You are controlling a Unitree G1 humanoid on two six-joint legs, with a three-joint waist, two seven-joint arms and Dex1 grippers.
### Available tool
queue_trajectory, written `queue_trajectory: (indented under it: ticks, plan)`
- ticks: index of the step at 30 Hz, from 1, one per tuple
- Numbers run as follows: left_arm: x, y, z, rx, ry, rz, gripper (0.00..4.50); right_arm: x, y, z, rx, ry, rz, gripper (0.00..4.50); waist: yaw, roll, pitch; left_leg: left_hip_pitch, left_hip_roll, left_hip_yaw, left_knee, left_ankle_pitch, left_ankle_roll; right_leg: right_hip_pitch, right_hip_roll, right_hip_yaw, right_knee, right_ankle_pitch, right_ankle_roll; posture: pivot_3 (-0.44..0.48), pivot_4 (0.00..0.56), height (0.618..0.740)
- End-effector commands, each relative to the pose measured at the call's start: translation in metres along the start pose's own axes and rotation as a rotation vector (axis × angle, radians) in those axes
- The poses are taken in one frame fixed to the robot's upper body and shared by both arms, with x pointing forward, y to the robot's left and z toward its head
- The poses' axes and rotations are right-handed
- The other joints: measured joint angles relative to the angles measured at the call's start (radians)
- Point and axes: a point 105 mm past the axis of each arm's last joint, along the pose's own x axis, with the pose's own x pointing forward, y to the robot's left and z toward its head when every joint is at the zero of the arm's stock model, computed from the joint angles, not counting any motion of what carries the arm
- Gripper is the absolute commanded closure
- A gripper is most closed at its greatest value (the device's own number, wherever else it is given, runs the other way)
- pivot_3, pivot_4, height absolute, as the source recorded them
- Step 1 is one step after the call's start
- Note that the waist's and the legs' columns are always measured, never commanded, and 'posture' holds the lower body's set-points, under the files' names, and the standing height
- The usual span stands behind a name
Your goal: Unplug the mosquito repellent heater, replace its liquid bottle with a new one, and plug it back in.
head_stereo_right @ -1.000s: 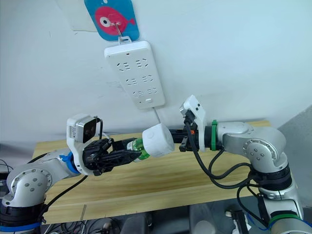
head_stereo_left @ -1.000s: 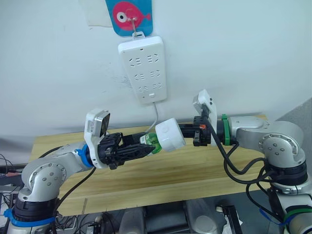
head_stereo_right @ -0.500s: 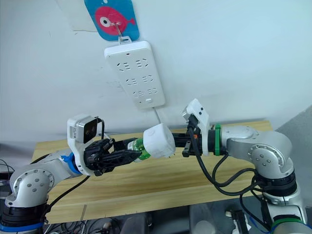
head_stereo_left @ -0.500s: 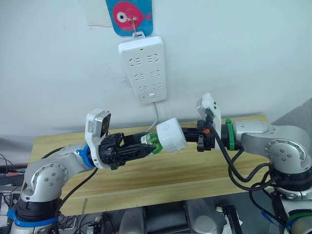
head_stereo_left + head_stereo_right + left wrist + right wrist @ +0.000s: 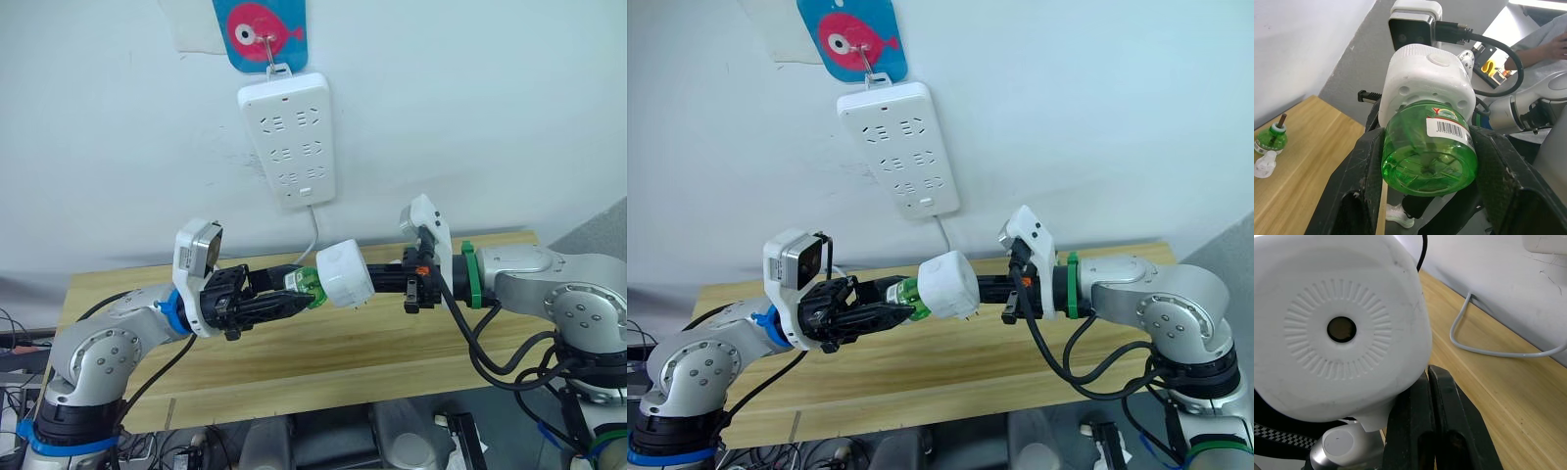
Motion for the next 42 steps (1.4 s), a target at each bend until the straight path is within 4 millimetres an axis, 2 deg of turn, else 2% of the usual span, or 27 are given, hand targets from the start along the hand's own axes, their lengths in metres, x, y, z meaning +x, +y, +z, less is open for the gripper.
queue_trajectory:
  ticks: [1,8,12,24,42]
  plan:
    - [-0.002,-0.001,0.006,0.026,-0.029,0.013,2.22,0.002,0.018,0.005,-0.044,-0.014,0.092,4.43,0.0,0.0,0.0,0.0,0.0,0.0,0.0,0.0,0.0,0.0,0.0,0.0,0.0,0.0,0.0,-0.247,0.306,0.74]
    - [-0.009,-0.004,0.004,0.023,-0.024,0.027,2.22,-0.007,-0.002,0.004,-0.009,-0.026,0.011,4.43,0.0,0.0,0.0,0.0,0.0,0.0,0.0,0.0,0.0,0.0,0.0,0.0,0.0,0.0,0.0,-0.242,0.29,0.74]
    - [-0.015,-0.004,-0.004,0.02,-0.004,0.051,2.22,-0.012,-0.013,0.002,0.003,-0.031,-0.039,4.43,0.001,0.0,0.0,0.0,0.0,0.0,0.0,0.0,0.0,0.0,0.0,0.0,0.0,0.0,0.0,-0.24,0.271,0.74]
    - [-0.021,0.0,-0.013,0.064,-0.022,0.091,2.22,-0.024,-0.031,-0.009,0.023,-0.04,-0.132,4.43,0.002,0.0,-0.001,0.0,0.0,0.0,0.0,0.0,0.0,0.0,0.0,0.0,0.0,0.0,0.0,-0.242,0.229,0.74]
    - [-0.03,0.006,-0.025,0.117,0.005,0.122,2.22,-0.028,-0.024,-0.019,0.043,-0.049,-0.156,4.43,0.0,0.0,-0.018,0.0,0.0,0.0,0.0,0.002,-0.004,0.0,0.0,0.0,0.001,0.0,0.0,-0.251,0.196,0.74]
